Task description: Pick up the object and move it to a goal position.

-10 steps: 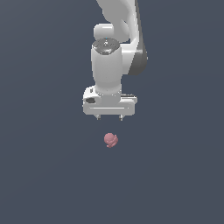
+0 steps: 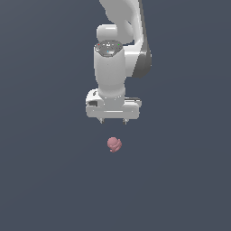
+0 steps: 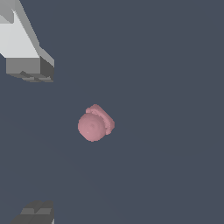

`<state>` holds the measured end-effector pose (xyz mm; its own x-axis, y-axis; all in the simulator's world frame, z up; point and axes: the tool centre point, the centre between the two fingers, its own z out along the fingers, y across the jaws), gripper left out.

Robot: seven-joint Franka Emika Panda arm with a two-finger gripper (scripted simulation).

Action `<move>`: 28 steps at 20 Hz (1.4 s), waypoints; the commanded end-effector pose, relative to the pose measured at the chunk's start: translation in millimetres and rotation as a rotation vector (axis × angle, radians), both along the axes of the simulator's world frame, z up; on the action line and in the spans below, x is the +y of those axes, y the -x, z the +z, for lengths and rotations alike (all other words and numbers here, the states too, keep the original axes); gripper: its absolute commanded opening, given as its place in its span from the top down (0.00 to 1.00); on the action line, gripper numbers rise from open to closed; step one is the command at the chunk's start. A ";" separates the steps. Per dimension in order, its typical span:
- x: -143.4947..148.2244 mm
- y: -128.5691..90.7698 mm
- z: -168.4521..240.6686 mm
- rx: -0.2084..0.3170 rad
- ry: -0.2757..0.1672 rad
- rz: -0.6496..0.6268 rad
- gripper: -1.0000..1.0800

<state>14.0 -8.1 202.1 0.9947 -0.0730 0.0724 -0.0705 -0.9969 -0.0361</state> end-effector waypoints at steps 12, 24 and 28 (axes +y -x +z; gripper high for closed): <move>0.0 -2.6 -10.0 0.005 0.007 0.060 0.04; -1.1 -13.1 -49.4 0.029 0.040 0.336 0.04; -1.3 -16.8 -66.7 0.038 0.048 0.454 0.04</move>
